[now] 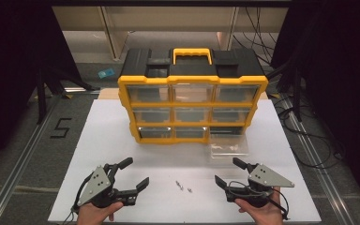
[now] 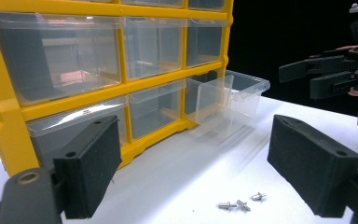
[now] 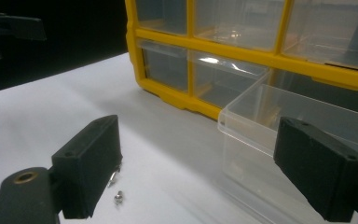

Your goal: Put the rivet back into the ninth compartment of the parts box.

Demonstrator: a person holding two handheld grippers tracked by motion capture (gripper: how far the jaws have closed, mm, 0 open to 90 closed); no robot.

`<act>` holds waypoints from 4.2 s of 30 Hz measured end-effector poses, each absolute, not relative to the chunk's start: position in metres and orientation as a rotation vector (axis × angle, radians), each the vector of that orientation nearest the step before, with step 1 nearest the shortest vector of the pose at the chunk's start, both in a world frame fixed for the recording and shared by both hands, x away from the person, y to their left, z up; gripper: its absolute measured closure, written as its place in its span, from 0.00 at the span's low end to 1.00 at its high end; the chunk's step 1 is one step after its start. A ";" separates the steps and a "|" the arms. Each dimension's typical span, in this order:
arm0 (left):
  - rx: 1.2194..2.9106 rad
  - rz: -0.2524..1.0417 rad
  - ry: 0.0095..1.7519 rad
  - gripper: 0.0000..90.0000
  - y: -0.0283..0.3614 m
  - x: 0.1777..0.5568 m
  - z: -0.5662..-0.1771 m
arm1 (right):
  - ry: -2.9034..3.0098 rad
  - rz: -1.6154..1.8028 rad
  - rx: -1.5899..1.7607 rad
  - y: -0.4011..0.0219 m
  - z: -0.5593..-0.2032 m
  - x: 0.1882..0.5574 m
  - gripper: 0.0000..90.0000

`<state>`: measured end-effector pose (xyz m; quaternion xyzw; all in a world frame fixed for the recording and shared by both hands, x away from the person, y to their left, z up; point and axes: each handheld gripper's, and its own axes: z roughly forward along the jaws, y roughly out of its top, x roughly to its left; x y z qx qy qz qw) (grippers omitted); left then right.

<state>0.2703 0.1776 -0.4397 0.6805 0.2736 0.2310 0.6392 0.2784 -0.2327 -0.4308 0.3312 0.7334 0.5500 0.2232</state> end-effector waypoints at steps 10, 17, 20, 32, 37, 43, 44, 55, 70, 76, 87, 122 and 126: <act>1.549 0.522 0.627 0.19 0.177 0.270 -0.440 | 2.046 1.483 0.879 -0.231 -0.429 0.279 0.17; 1.553 0.526 0.624 0.19 0.178 0.271 -0.440 | 2.042 1.462 0.865 -0.228 -0.424 0.279 0.17; 1.552 0.526 0.626 0.19 0.177 0.271 -0.440 | 2.084 1.390 0.808 -0.224 -0.416 0.280 0.17; 1.552 0.524 0.633 0.19 0.178 0.271 -0.440 | 2.374 1.072 0.724 -0.199 -0.407 0.297 0.20; 1.552 0.526 0.632 0.19 0.178 0.271 -0.440 | 2.460 1.004 0.681 -0.186 -0.404 0.304 0.21; 1.553 0.525 0.632 0.19 0.178 0.271 -0.440 | 2.528 0.937 0.666 -0.173 -0.406 0.310 0.22; 1.553 0.525 0.632 0.19 0.178 0.271 -0.440 | 2.548 0.930 0.656 -0.171 -0.407 0.310 0.24; 1.552 0.524 0.629 0.19 0.178 0.271 -0.440 | 2.738 0.758 0.596 -0.142 -0.424 0.321 0.37; 1.552 0.525 0.622 0.19 0.177 0.271 -0.440 | 2.900 0.602 0.583 -0.112 -0.442 0.334 0.57; 1.553 0.526 0.621 0.19 0.178 0.271 -0.440 | 2.964 0.529 0.595 -0.104 -0.450 0.338 0.66; 1.553 0.525 0.622 0.19 0.177 0.271 -0.440 | 3.005 0.437 0.538 -0.099 -0.460 0.346 0.88; 1.551 0.521 0.620 0.19 0.177 0.270 -0.440 | 2.795 0.721 0.548 -0.127 -0.390 0.348 0.93; 1.549 0.521 0.620 0.19 0.177 0.270 -0.440 | 2.773 0.740 0.542 -0.130 -0.385 0.348 0.93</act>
